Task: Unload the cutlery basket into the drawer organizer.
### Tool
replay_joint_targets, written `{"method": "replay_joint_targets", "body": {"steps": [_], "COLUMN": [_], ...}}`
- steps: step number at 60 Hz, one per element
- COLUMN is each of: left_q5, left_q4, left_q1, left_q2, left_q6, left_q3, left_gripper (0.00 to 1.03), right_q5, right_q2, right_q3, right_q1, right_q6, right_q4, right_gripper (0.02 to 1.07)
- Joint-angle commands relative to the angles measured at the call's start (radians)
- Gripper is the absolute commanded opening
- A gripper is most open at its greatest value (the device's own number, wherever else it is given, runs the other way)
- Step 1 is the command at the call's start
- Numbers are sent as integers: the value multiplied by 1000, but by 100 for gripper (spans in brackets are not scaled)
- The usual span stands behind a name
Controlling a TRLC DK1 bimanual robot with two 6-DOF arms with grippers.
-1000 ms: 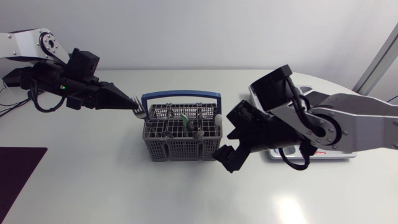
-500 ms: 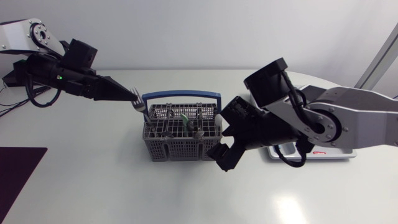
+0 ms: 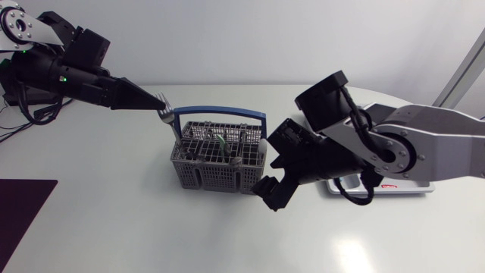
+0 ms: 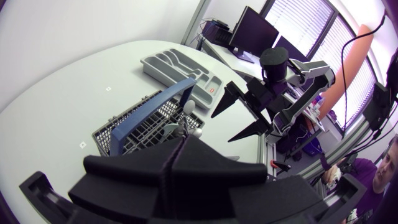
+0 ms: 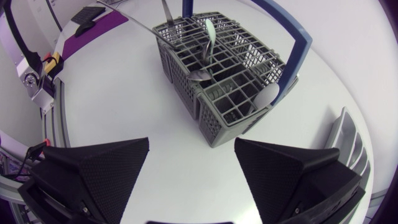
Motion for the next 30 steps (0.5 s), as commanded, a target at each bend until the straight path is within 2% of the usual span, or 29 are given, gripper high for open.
{"method": "replay_joint_targets", "body": {"steps": [1,30], "left_q5": [3,3], "left_q4": [5,5], "left_q1": [-9,-32], "left_q2": [-34,-114], "left_q6": [-34,-93], "left_q3": [-28,-31], "left_gripper": [17,17], "right_q5": [8,12], "right_q2": [-4,-13], "right_q3": [22,23], "right_q1": [11,25], "right_q6": [16,11], "right_q4": [-17,-39], "right_gripper": [101,101]}}
